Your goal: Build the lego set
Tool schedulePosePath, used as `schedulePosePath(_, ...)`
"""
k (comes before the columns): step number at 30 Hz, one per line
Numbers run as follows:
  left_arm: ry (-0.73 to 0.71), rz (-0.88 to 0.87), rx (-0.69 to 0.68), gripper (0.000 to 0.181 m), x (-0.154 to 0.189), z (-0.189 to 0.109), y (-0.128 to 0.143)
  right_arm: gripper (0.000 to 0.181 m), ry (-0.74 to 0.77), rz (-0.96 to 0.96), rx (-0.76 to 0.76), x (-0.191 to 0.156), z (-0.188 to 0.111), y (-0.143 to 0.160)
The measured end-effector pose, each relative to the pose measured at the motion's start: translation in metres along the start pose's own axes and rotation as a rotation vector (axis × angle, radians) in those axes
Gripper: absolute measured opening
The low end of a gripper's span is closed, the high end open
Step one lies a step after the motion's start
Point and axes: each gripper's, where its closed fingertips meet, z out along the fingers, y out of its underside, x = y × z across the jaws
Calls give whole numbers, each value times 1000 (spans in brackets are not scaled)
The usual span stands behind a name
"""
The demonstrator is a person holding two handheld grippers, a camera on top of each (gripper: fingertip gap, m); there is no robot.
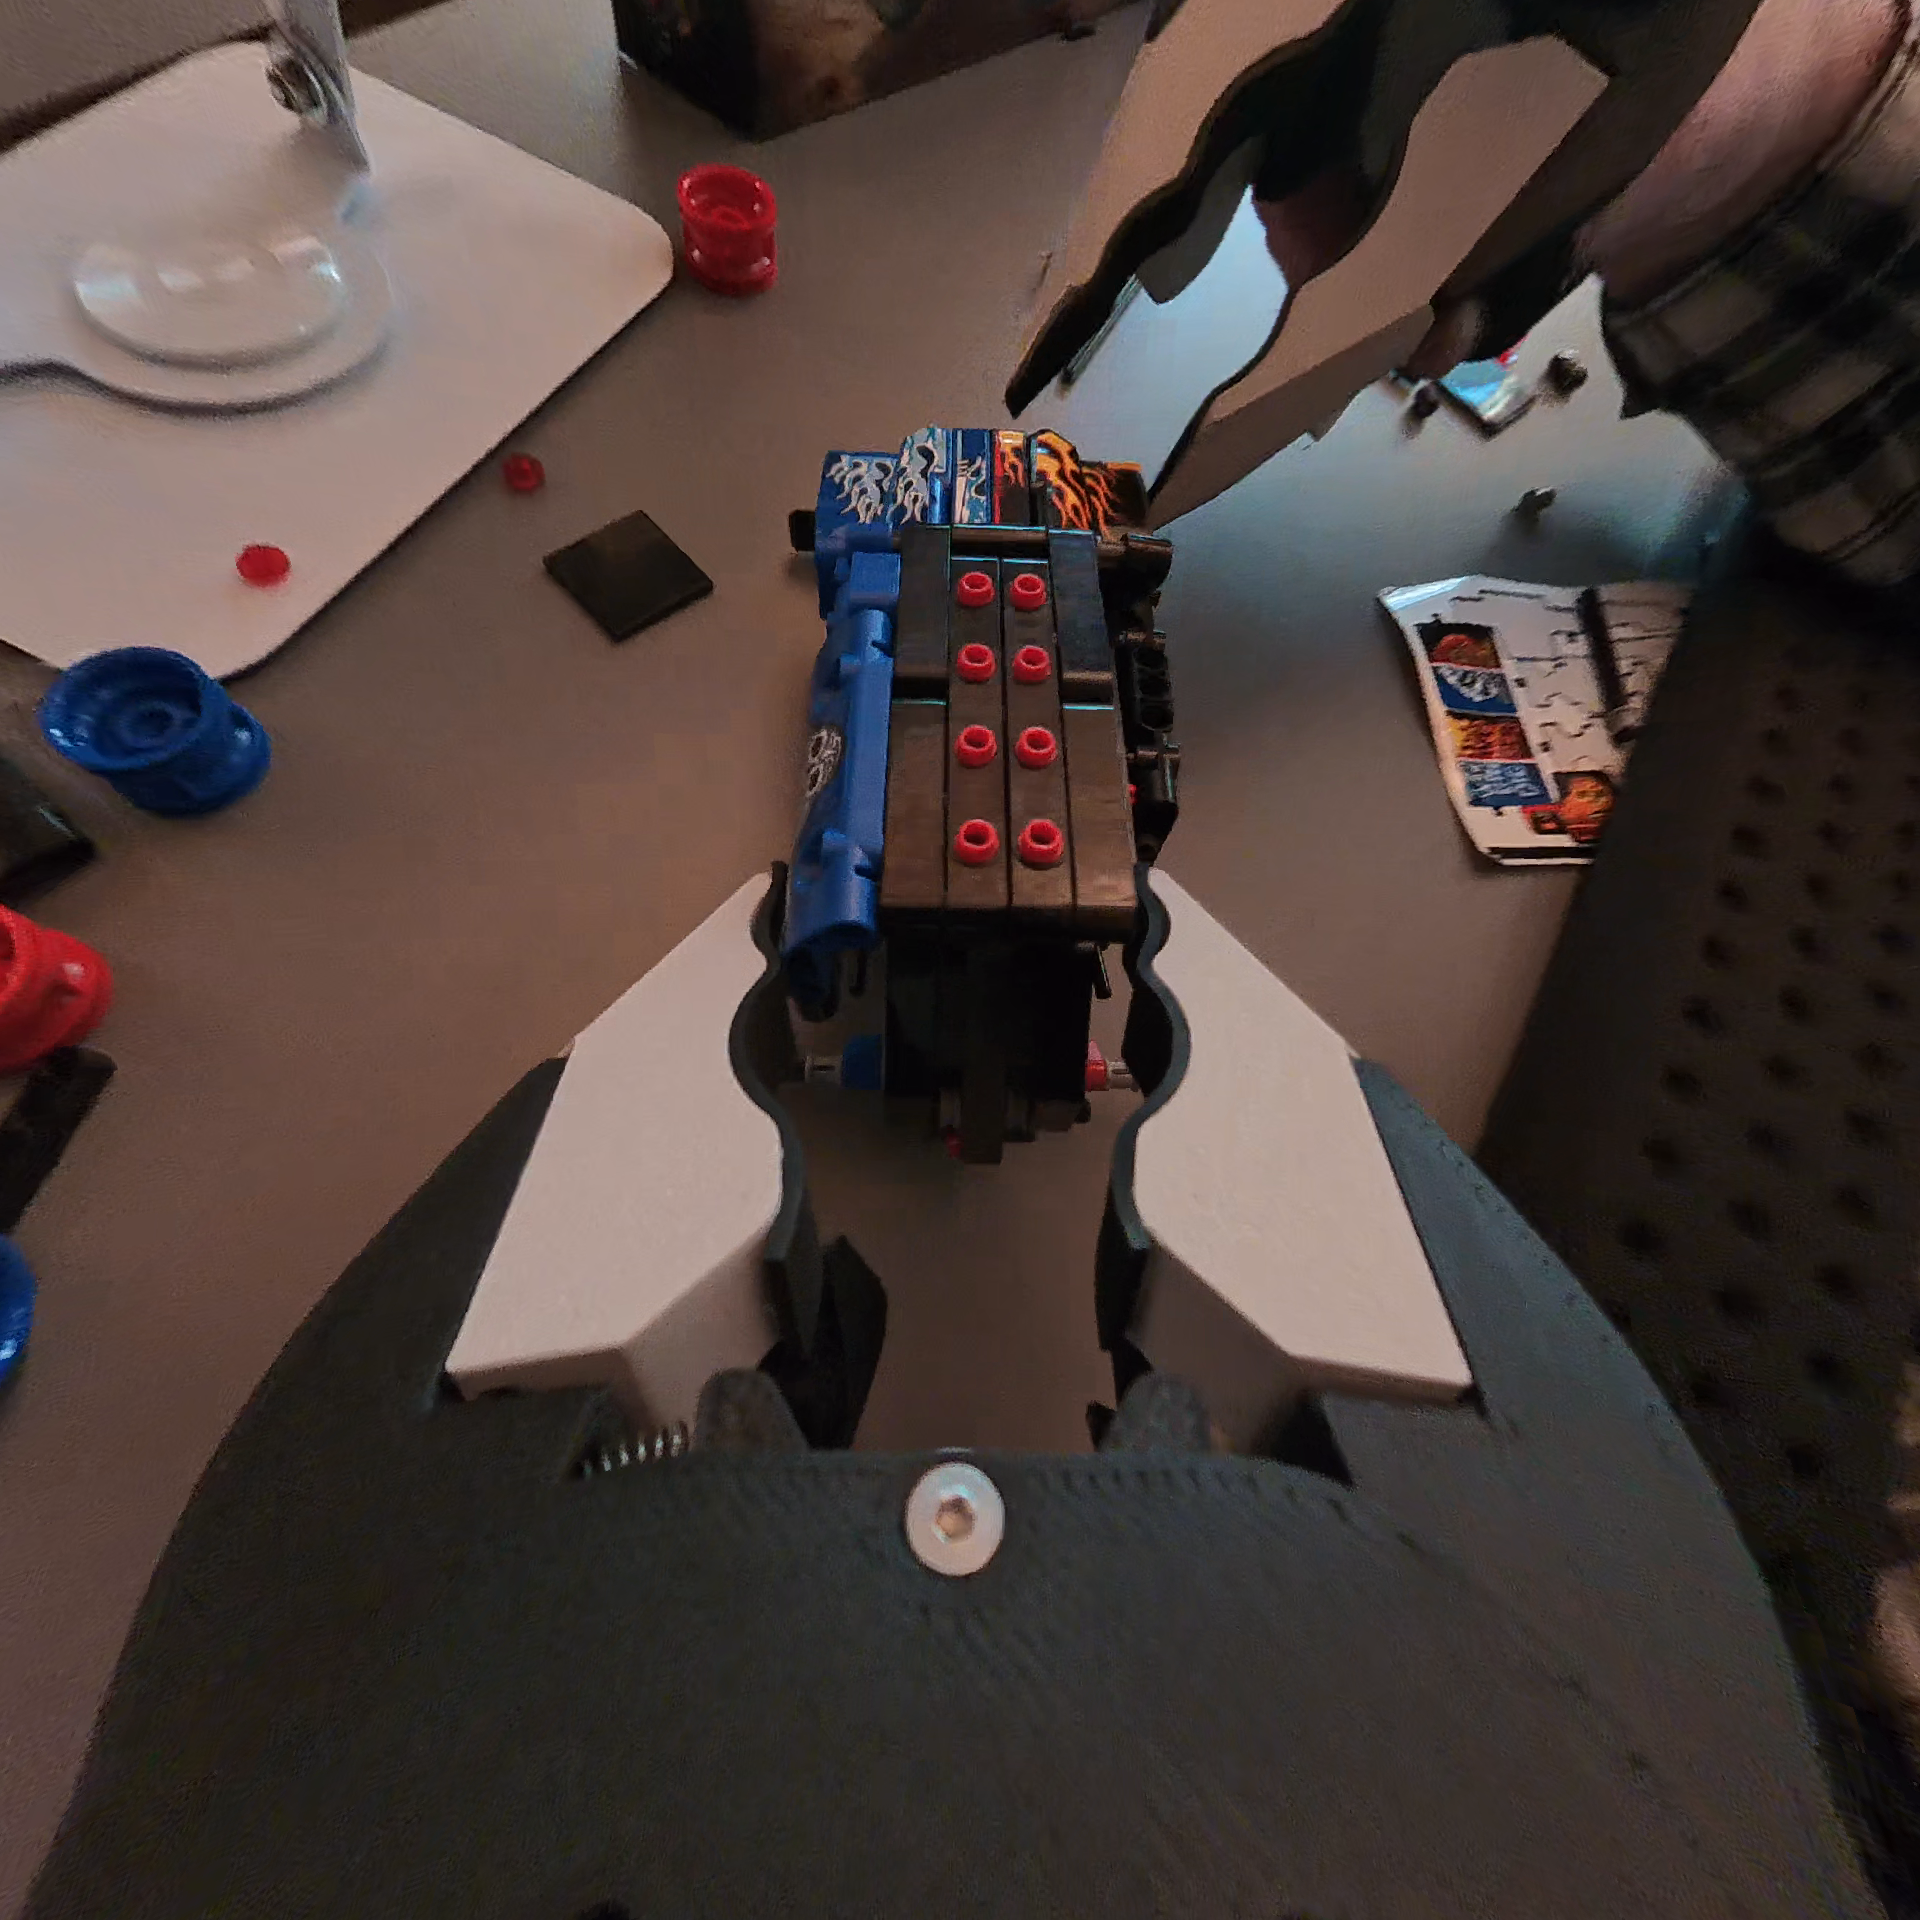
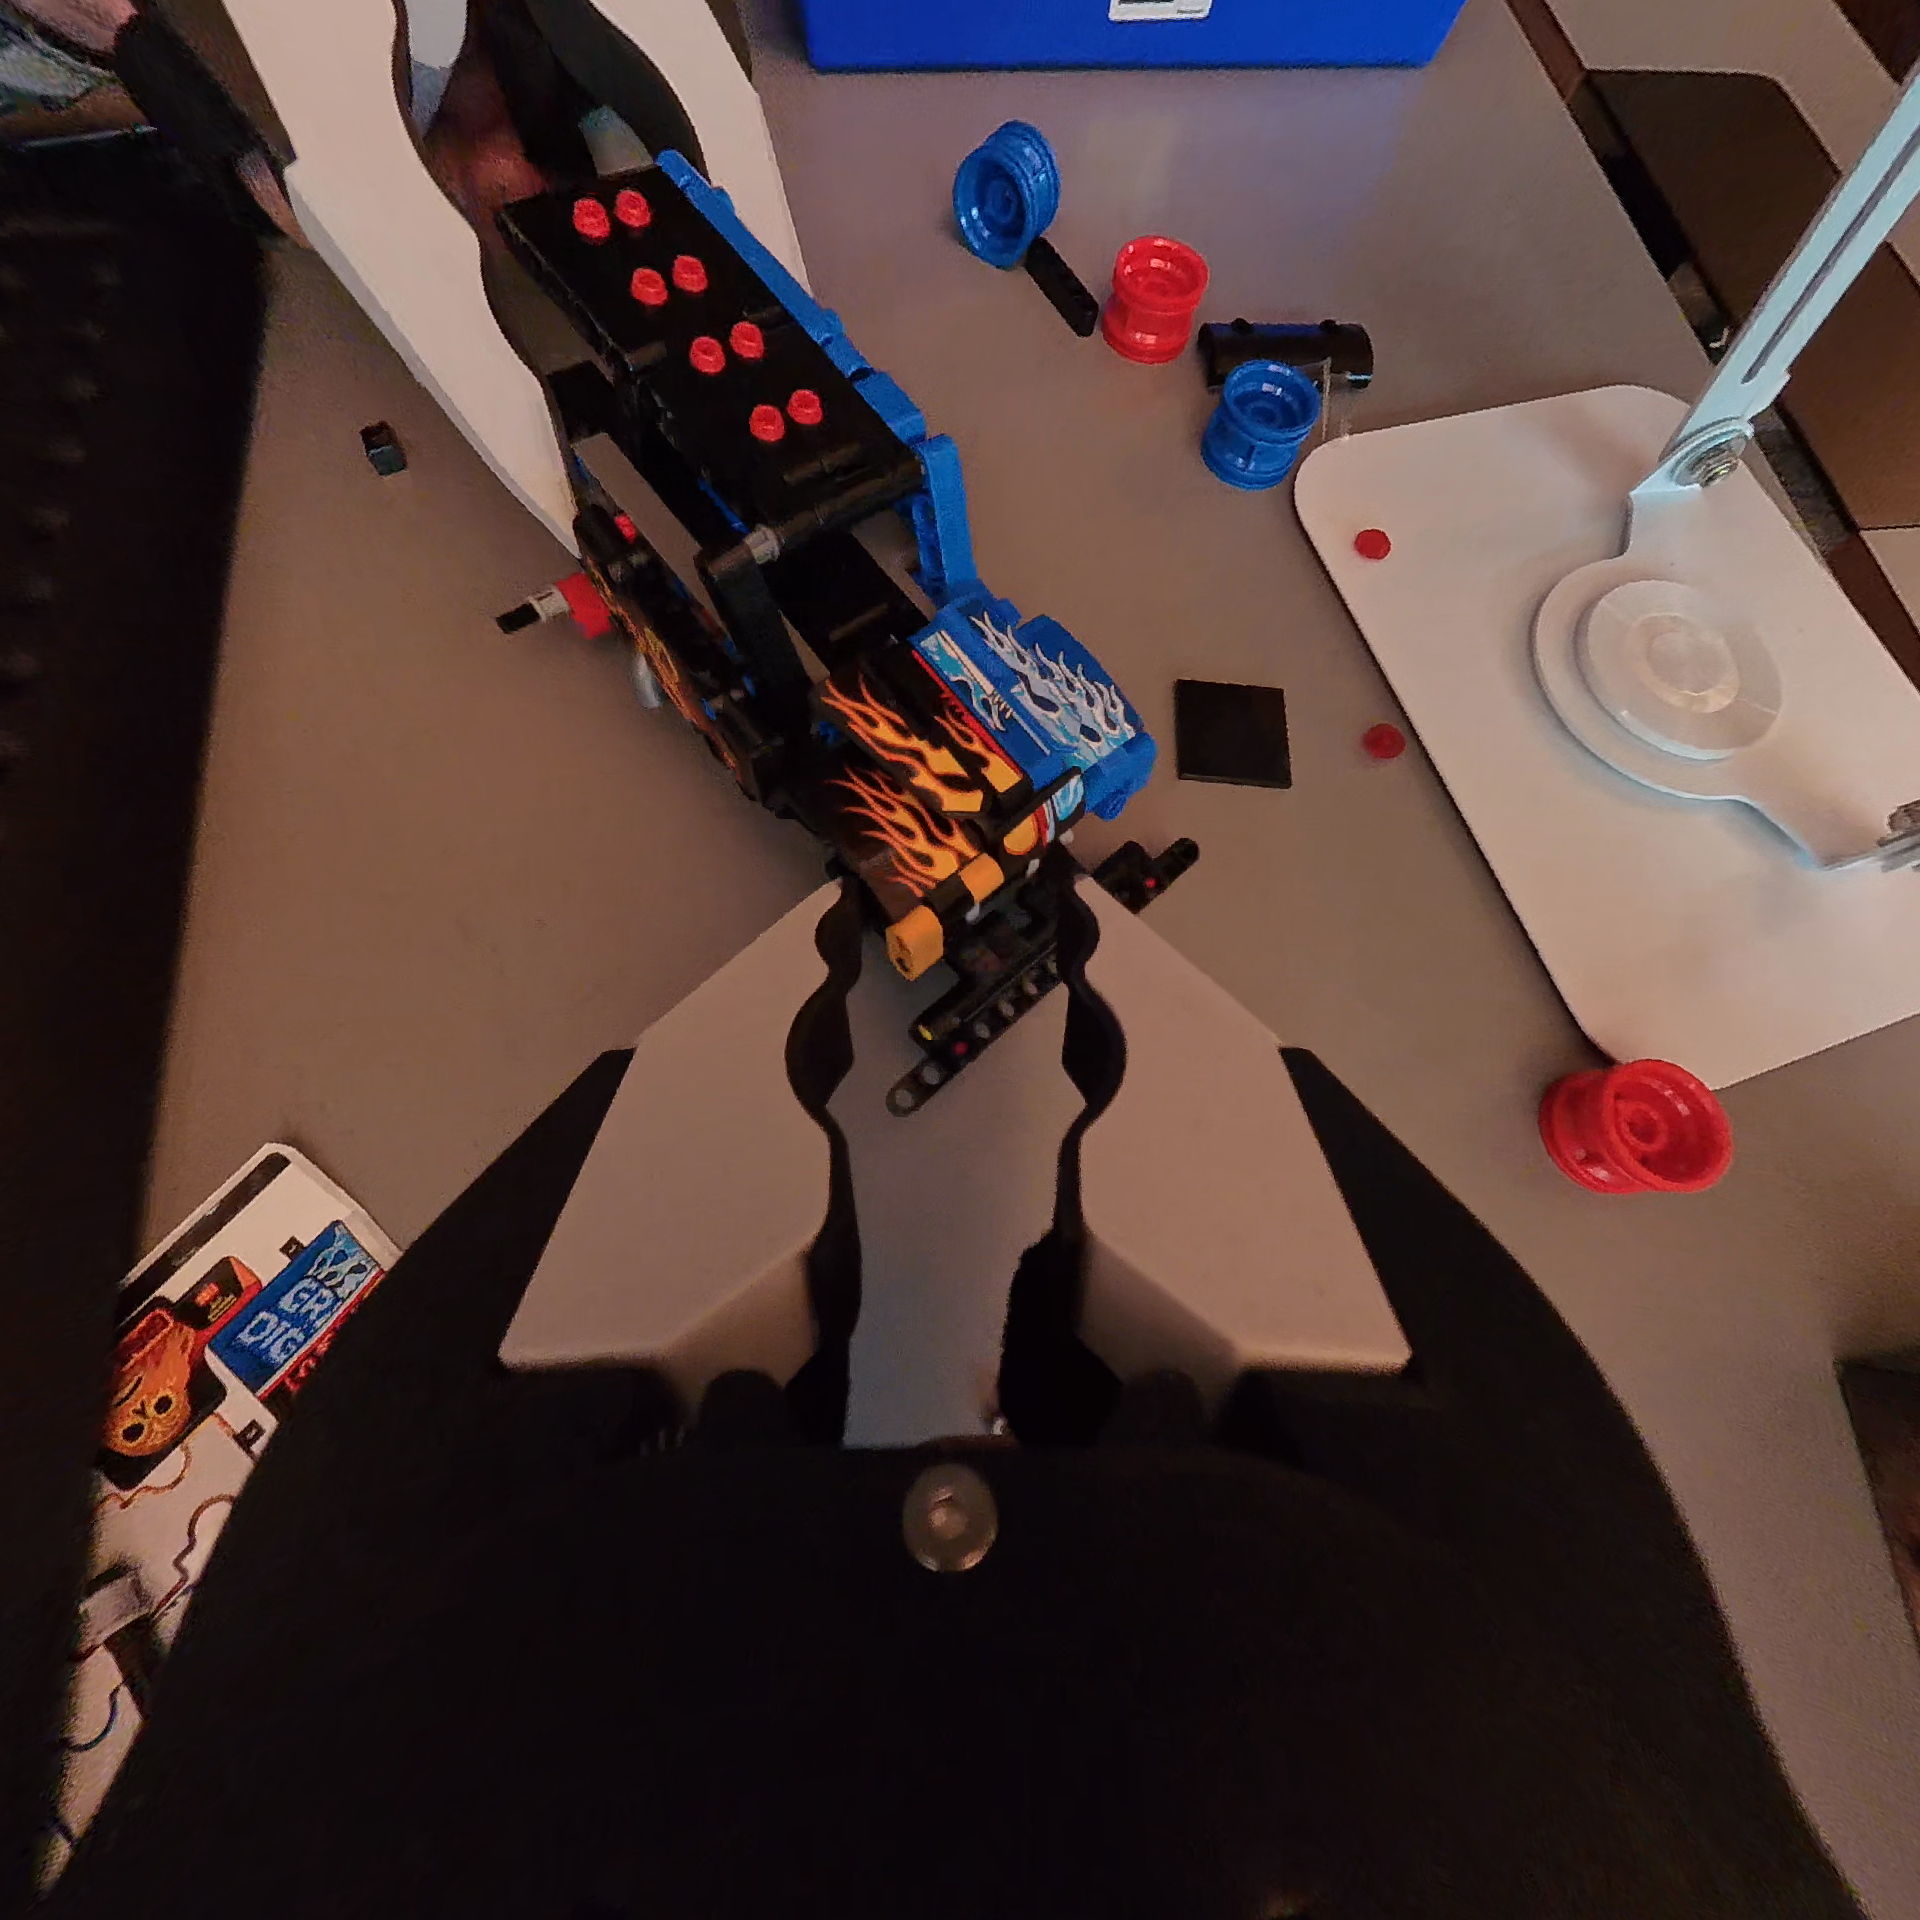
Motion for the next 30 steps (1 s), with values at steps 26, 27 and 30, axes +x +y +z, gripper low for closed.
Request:
schedulePosePath(26, 100, -298, 93, 61, -9, -3, -8, 54, 170, -356, 92, -15, -5, -34)
schedulePosePath(27, 120, -317, 87, 61, -9, -2, -7, 54, 182, -383, 83, -17, -2, -34)
schedulePosePath(30, 138, -333, 90, 61, -10, 1, -9, 44, 232, -474, 83, -23, 7, -38)
